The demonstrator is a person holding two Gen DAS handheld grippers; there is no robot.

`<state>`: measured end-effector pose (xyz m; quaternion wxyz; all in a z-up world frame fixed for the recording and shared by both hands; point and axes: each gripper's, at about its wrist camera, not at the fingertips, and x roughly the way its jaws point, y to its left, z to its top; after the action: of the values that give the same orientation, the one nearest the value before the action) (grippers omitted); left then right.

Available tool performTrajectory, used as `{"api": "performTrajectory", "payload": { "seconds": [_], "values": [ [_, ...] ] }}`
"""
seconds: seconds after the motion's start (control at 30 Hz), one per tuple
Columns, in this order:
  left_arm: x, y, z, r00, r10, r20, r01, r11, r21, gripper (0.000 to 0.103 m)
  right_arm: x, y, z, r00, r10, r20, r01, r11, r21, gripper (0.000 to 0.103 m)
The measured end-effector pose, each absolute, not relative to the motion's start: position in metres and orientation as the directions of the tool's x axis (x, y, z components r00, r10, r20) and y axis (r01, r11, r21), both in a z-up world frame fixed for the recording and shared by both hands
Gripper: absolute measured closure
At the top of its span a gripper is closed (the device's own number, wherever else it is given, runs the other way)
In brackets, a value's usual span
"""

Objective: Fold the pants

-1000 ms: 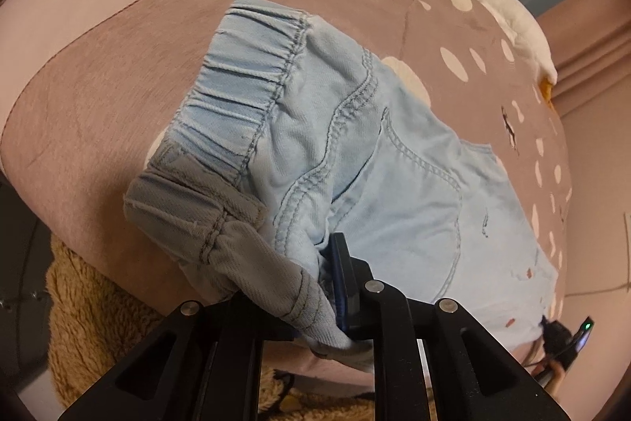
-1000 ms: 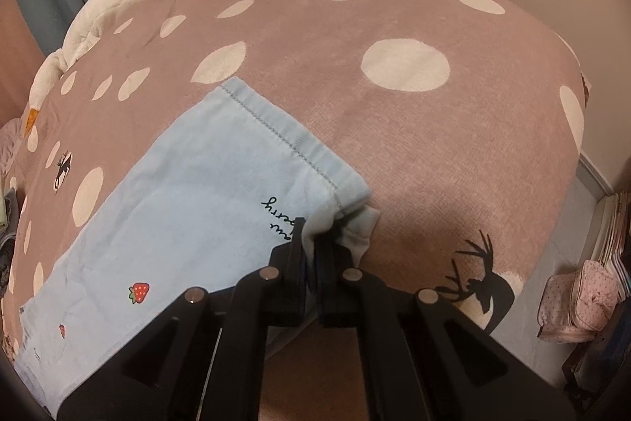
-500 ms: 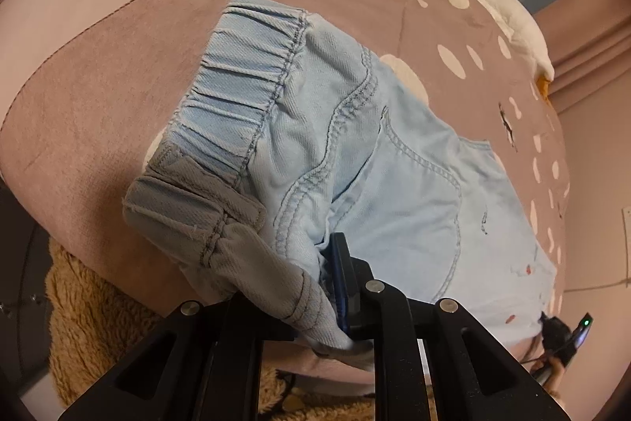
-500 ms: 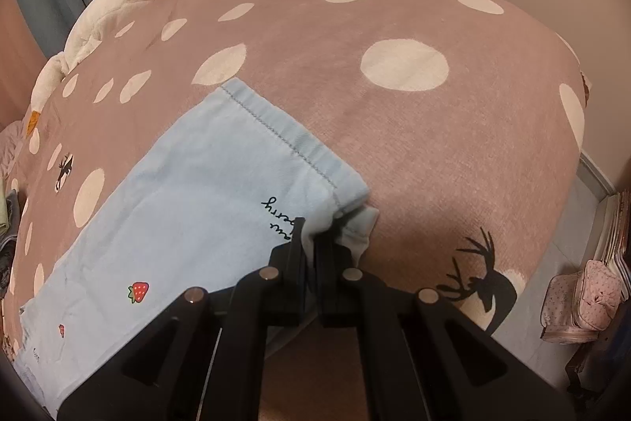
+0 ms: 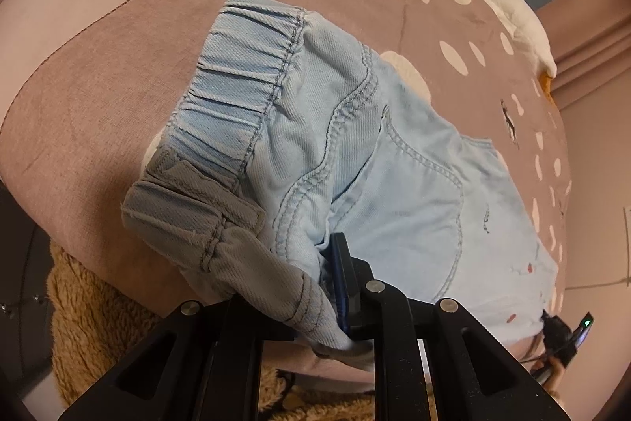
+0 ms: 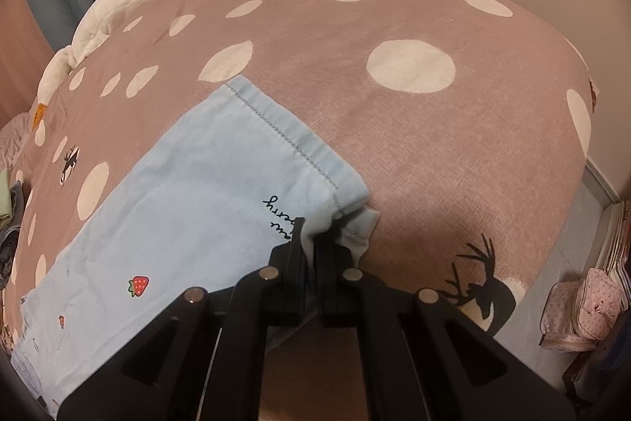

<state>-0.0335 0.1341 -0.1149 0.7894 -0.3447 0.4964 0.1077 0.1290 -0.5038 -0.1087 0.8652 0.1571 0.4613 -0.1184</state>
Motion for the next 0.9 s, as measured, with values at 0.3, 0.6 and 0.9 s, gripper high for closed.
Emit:
{"api": "performTrajectory", "payload": {
  "seconds": [0.3,0.6,0.9],
  "values": [
    [-0.035,0.131,-0.113,0.502,-0.149,-0.852,-0.520,0.736,-0.434,0.085,0.126,-0.499,-0.110,0.563,-0.085,-0.822,0.342,0.930,0.138,0.101],
    [-0.041,0.131,-0.116,0.541,-0.135,-0.830,-0.526,0.716,-0.459,0.086,0.126,-0.496,-0.110,0.567,-0.106,-0.817,0.351,0.928,0.123,0.100],
    [-0.041,0.125,-0.114,0.538,-0.091,-0.838,-0.549,0.717,-0.431,0.086,0.128,-0.485,-0.108,0.550,-0.184,-0.815,0.367,0.929,0.038,0.099]
  ]
}}
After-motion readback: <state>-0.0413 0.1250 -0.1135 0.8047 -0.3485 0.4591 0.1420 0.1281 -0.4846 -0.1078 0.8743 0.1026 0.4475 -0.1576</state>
